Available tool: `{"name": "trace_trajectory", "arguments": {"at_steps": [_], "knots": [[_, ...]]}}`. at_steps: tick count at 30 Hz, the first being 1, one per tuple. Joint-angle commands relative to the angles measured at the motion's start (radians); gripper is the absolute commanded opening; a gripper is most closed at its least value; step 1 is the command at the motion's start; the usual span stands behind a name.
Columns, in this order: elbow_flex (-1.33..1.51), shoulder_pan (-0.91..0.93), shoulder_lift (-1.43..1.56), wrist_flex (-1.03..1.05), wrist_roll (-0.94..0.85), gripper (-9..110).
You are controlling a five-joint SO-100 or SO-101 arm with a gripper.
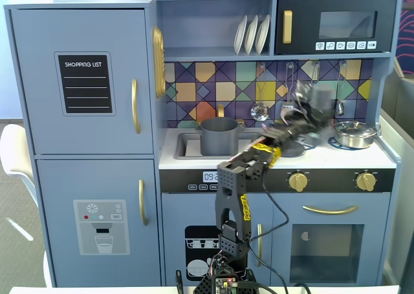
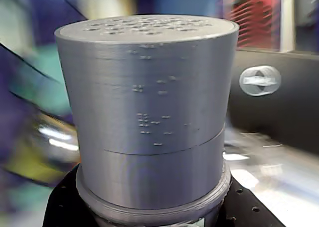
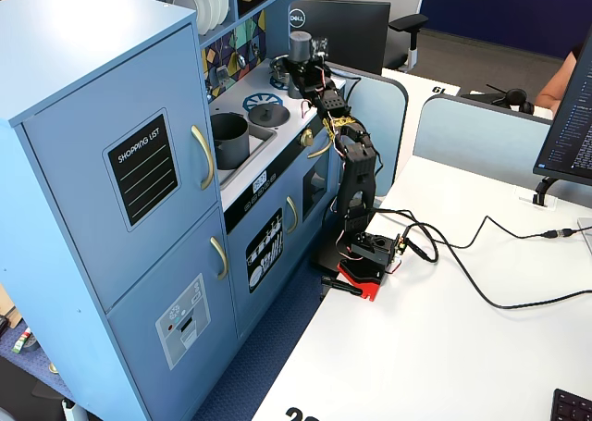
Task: Put salt in the gray recipient
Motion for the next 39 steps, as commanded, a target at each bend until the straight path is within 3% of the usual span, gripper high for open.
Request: {"name": "trace_trajectory", "arguments": {"at_steps": [1,11,23,31,39], "knots": [[-0.107,-0.114,0.245,0.244,0.341,0],[0.114,-0.540,0.439,0.244,1.206,0],[-0.015,-0.765,0.278,0.221,2.056,0],[-0.015,-0.828,0.275,0.106,2.273,0],[-0.017,-0.822,0.293,0.092,2.293,0]]}}
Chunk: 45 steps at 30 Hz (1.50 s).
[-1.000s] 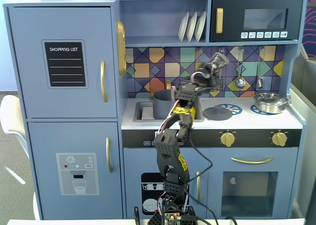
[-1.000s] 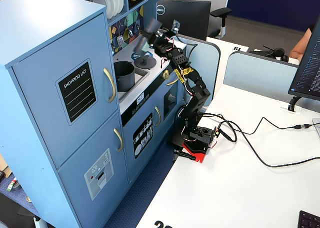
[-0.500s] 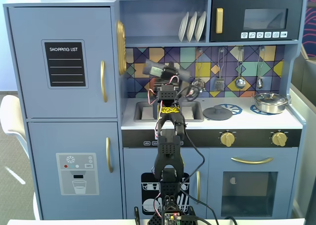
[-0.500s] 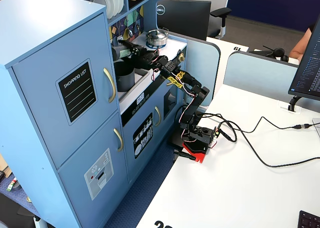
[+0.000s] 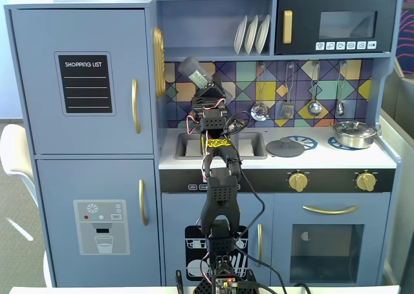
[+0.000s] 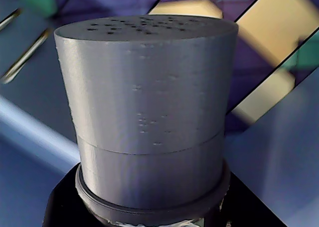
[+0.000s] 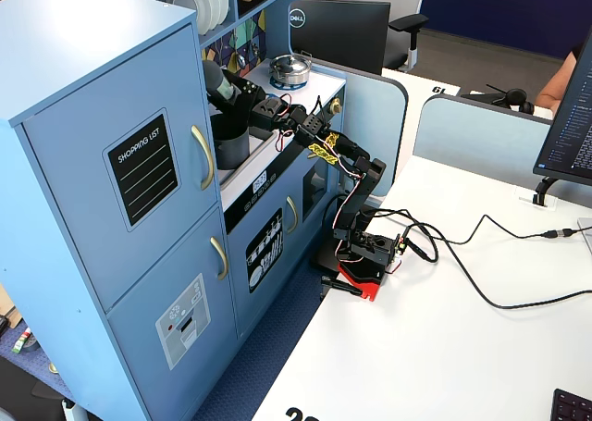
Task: Put salt in the gray recipient
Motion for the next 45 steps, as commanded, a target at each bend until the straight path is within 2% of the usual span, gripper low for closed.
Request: {"name": "trace_trajectory", "arguments": {"at_steps": [1,10,22,27,33,45], "knots": [[-0.043,0.011,0.037,-0.021,0.012,0],[0.198,0.055,0.110,-0.052,-0.044,0],[-0.169,-0.031,-0.058,-0.078,0.069,0],[0.020,0.011,0.044,-0.028,0.169,0],[0.207,0.006,0.163,-0.037,0.195,0],[-0.230,-0.057,-0.080,-0.058,0.215,0]]}}
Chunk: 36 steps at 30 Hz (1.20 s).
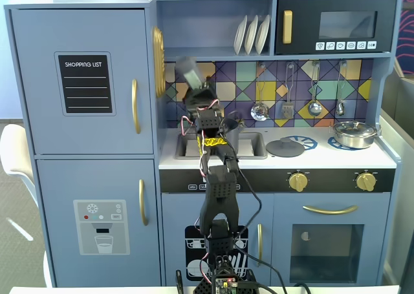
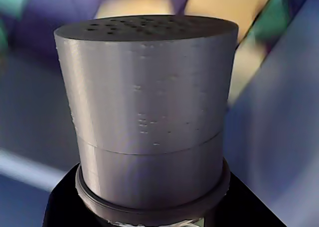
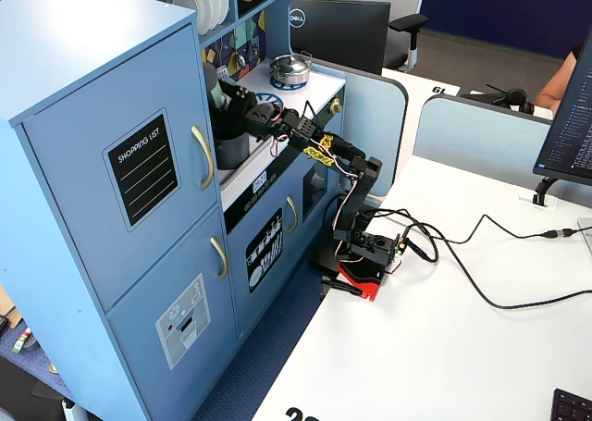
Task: Put salt in the gray recipient
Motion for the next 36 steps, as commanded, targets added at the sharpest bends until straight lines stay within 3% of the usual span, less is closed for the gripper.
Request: {"name": "trace_trajectory", "arguments": {"at_steps": [1,11,20,27,32,36], "knots": [[-0.144,0.000,0.008,-0.026,0.005,0],[0.272,0.051,0.236,-0.043,-0.032,0],[-0.025,-0.029,0.075,-0.057,-0.121,0],[-0.008,0.104,0.098,-0.040,-0.518,0],[0.040,0.371,0.166,0.071,-0.864,0],[0.103,0.600,0.202,0.109,-1.269,0]]}}
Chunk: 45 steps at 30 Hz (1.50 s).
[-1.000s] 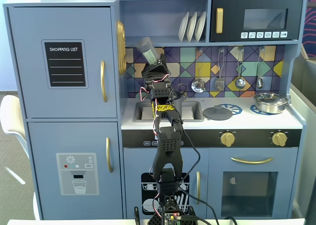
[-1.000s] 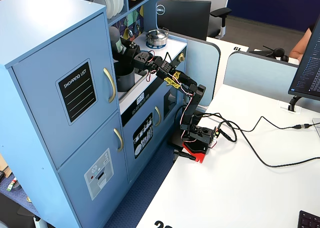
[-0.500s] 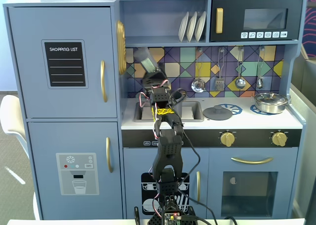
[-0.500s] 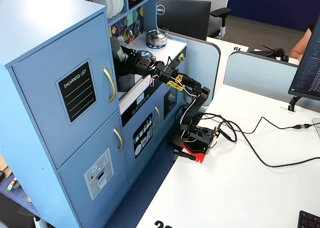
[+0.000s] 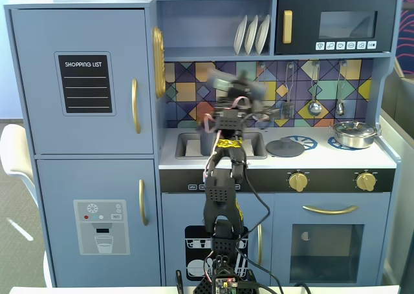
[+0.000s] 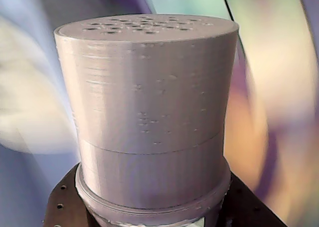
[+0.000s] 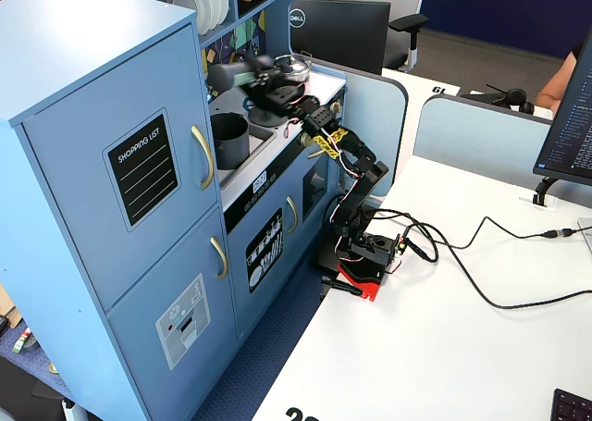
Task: Put salt in the gray recipient
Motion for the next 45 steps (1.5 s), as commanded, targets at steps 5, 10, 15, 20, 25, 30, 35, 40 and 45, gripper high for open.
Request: {"name": "trace_trajectory", "arguments": {"at_steps": [5,10,15,20,25,30,35,40,45], "knots": [[0.071,0.445,0.072,-0.161,-0.930,0],[0.092,0.554,-0.002,-0.413,-1.465,0],[0.091,0.572,-0.091,-0.502,-1.704,0],[0.100,0.571,-0.172,-0.486,-1.784,0],[0.130,0.571,-0.238,-0.541,-1.812,0],[0.152,0.566,-0.275,-0.566,-1.813,0],[0.156,0.560,-0.287,-0.565,-1.802,0],[0.172,0.565,-0.299,-0.566,-1.798,0],[0.173,0.568,-0.325,-0.586,-1.792,0]]}}
